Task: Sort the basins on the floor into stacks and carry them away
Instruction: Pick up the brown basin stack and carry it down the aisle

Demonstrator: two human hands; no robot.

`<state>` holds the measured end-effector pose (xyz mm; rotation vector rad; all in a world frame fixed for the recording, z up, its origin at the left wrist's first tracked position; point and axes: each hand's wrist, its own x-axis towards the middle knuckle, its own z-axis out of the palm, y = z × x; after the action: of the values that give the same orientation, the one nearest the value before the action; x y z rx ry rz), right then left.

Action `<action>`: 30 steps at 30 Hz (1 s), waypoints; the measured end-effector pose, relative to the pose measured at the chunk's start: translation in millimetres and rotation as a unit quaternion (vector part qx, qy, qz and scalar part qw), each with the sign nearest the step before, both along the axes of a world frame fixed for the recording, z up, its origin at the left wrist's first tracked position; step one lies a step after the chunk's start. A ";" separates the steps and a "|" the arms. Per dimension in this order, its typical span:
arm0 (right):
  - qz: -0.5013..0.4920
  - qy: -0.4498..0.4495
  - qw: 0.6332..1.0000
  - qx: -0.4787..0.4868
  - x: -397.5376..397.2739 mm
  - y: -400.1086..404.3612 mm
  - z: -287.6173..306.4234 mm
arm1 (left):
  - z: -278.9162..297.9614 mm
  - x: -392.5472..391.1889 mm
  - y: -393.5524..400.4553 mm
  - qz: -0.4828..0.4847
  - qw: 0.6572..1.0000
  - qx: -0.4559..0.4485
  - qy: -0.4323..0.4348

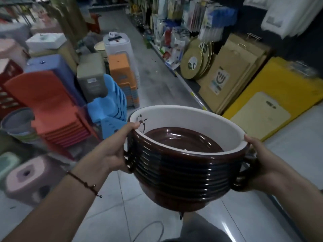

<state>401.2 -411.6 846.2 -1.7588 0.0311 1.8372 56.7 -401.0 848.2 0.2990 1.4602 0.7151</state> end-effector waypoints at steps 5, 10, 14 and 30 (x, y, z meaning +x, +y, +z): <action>0.016 0.030 0.999 -0.005 15.6 127.3 -22.4 | 1.6 25.5 115.8 0.015 0.999 -0.008 0.039; 0.083 0.042 0.996 0.008 23.8 260.6 -14.0 | 9.8 30.4 212.3 0.069 0.996 -0.014 0.060; 0.142 0.005 0.990 0.006 15.2 363.8 1.5 | 9.4 27.0 274.4 0.144 0.989 -0.019 0.022; 0.119 -0.014 0.992 -0.039 -70.0 726.3 -20.3 | -15.1 -45.4 662.7 0.126 0.990 -0.047 -0.040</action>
<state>331.2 314.7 825.8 -1.9116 -0.1249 2.0010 11.4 261.7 833.1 0.0125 1.4636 0.8485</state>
